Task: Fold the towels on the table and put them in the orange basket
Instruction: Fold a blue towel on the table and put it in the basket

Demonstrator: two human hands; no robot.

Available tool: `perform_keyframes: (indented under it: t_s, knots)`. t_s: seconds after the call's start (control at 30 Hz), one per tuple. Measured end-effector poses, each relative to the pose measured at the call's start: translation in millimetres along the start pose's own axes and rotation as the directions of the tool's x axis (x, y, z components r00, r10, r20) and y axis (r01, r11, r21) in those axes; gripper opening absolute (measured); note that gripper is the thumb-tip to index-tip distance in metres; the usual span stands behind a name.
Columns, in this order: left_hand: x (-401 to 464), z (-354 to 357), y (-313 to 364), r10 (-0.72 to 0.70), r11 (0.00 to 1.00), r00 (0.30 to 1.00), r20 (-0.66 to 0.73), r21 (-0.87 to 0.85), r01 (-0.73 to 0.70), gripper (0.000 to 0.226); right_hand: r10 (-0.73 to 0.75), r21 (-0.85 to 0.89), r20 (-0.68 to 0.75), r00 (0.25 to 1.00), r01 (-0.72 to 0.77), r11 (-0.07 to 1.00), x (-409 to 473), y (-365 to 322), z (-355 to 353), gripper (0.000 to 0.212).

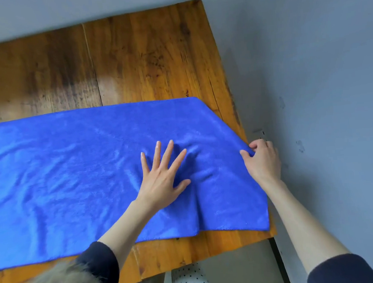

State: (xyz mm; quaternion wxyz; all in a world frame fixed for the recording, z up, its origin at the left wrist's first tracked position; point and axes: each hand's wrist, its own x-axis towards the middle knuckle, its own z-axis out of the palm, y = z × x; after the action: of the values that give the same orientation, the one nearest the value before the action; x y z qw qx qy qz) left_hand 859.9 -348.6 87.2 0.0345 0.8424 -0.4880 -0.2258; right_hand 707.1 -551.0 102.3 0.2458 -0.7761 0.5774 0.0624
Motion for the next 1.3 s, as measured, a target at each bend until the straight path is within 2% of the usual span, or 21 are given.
perform_keyframes:
  t_s: [0.1,0.17,0.23,0.27,0.33,0.37,0.4,0.43,0.47,0.53,0.57,0.63,0.73,0.8,0.87,0.93,1.03,1.13,1.23,1.3]
  knots:
    - [7,5,1,-0.049,0.997,0.994,0.098,0.065,0.043,0.089,0.006,0.076,0.003,1.000,-0.006,0.997,8,1,-9,0.013]
    - [7,7,-1,-0.053,0.995,0.992,0.114,0.087,0.043,0.094,-0.055,0.104,-0.129,0.990,0.069,0.992,3,-6,-16,0.010]
    - [6,7,-3,-0.046,0.995,0.993,0.107,0.088,0.037,0.093,-0.202,0.118,-0.262,0.944,0.239,0.964,-10,-18,-19,0.009]
    - [6,7,-3,-0.043,0.996,0.994,0.101,0.083,0.034,0.091,-0.312,0.108,-0.239,0.919,0.345,0.932,-18,-26,-17,0.008]
    - [6,7,-3,-0.033,0.998,0.996,0.086,0.061,0.028,0.082,-0.516,0.129,0.002,0.857,0.511,0.850,-32,-39,-8,0.008]
    - [6,7,-4,-0.031,0.998,0.996,0.080,0.049,0.027,0.078,-0.563,0.165,0.152,0.812,0.541,0.825,-38,-43,-2,0.010]
    - [7,6,-5,-0.032,0.999,0.996,0.078,0.044,0.028,0.075,-0.576,0.189,0.241,0.782,0.544,0.818,-41,-44,3,0.013]
    - [6,6,-6,-0.031,0.999,0.996,0.082,0.039,0.028,0.073,-0.565,0.214,0.242,0.789,0.525,0.824,-43,-44,6,0.017]
    - [6,6,-8,-0.028,0.999,0.996,0.083,0.031,0.026,0.071,-0.530,0.254,0.172,0.831,0.482,0.838,-44,-43,7,0.020]
    - [5,5,-9,-0.018,1.000,0.997,0.076,0.004,0.018,0.069,-0.371,0.337,-0.012,0.929,0.353,0.873,-40,-42,6,0.022]
    - [5,4,-9,-0.016,1.000,0.997,0.073,-0.012,0.017,0.068,-0.281,0.373,-0.045,0.959,0.277,0.885,-36,-41,5,0.020]
    - [5,4,-8,-0.018,0.999,0.998,0.062,-0.035,0.020,0.066,-0.127,0.387,0.043,0.991,0.101,0.916,-27,-41,3,0.013]
    - [5,2,-5,-0.020,0.999,0.999,0.048,-0.033,0.022,0.062,0.054,0.376,0.235,0.971,-0.142,0.916,-17,-41,5,0.029]
    - [4,0,-5,-0.016,0.999,0.999,0.042,-0.031,0.017,0.059,0.166,0.489,0.362,0.917,-0.338,0.804,-15,-44,4,0.035]
    - [3,-1,-5,-0.018,0.999,0.999,0.046,-0.026,0.019,0.056,0.206,0.547,0.457,0.865,-0.456,0.702,-15,-46,0,0.024]
    - [3,-3,-5,-0.025,0.999,0.998,0.053,-0.023,0.026,0.054,0.204,0.557,0.484,0.851,-0.479,0.678,-14,-47,-5,0.011]
    - [4,-4,-4,-0.037,0.999,0.997,0.064,-0.035,0.039,0.054,0.237,0.553,0.431,0.871,-0.462,0.693,-9,-45,-11,0.016]
    - [4,-4,-4,-0.039,0.999,0.996,0.075,-0.018,0.040,0.056,0.262,0.661,0.207,0.943,-0.332,0.673,2,-41,-18,0.010]
    - [3,-5,-5,-0.036,0.999,0.996,0.085,0.024,0.034,0.058,0.246,0.759,-0.068,0.967,-0.109,0.642,13,-35,-33,0.001]
    - [3,-5,-4,-0.034,0.999,0.996,0.088,0.027,0.031,0.059,0.199,0.750,-0.136,0.971,-0.030,0.661,18,-31,-38,0.003]
